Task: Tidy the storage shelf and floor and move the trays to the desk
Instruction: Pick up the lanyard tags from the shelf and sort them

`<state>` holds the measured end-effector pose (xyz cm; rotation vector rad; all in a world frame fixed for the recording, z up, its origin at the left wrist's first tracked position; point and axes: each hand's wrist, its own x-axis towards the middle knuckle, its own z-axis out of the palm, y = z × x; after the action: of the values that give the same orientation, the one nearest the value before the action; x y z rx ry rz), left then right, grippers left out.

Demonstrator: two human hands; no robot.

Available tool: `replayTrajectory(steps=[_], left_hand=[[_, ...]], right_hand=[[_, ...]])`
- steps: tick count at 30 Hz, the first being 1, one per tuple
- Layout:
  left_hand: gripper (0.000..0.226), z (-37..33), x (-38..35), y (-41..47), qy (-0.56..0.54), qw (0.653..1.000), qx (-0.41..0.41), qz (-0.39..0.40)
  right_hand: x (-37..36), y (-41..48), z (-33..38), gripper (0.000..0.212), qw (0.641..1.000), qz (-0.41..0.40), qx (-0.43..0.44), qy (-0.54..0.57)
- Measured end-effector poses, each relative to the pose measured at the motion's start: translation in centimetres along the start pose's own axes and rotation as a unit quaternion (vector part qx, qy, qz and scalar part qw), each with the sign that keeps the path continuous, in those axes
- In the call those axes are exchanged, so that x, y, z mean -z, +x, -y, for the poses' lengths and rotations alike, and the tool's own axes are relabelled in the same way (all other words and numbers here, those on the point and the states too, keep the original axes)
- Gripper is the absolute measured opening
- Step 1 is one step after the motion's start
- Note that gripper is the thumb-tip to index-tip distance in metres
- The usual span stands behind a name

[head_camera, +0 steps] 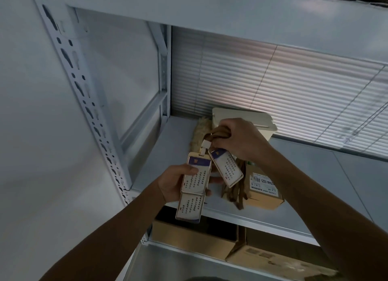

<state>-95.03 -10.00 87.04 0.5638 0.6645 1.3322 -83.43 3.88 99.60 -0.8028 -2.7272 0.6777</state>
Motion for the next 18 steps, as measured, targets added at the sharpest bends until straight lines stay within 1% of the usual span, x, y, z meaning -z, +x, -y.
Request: replayTrajectory(steps=[2, 5, 6, 9, 12, 16, 18], left_hand=[[0.069, 1.2, 0.5, -0.1, -0.014, 1.0, 0.008, -0.006], [0.074, 2.7, 1.7, -0.6, -0.023, 1.0, 0.013, 0.011], [0.073, 3.0, 2.1, -0.9, -0.021, 1.0, 0.01, 0.017], [0.079, 3.2, 3.0, -1.8, -0.032, 0.999, 0.03, -0.002], [0.074, 2.8, 3.3, -2.3, 0.006, 0.997, 0.052, -0.058], [0.051, 1.8, 2.2, -1.9, 0.082, 0.981, 0.025, -0.172], [0.049, 1.5, 1.6, -1.3, 0.118, 0.971, 0.009, -0.209]], right_hand=[[0.0, -0.2, -0.5, 0.035, 0.999, -0.023, -0.002, 0.024], [0.2, -0.5, -1.4, 0.033, 0.988, 0.013, -0.025, 0.153], [0.1, -0.6, -1.9, 0.029, 0.984, 0.018, -0.03, 0.172], [-0.3, -0.7, -2.7, 0.007, 0.984, 0.016, -0.045, 0.171], [-0.5, -0.8, -2.7, 0.008, 0.983, 0.028, -0.067, 0.17], [-0.3, -1.2, -2.2, 0.018, 0.969, 0.095, -0.118, 0.197], [-0.7, -1.3, -1.9, 0.02, 0.964, 0.104, -0.135, 0.205]])
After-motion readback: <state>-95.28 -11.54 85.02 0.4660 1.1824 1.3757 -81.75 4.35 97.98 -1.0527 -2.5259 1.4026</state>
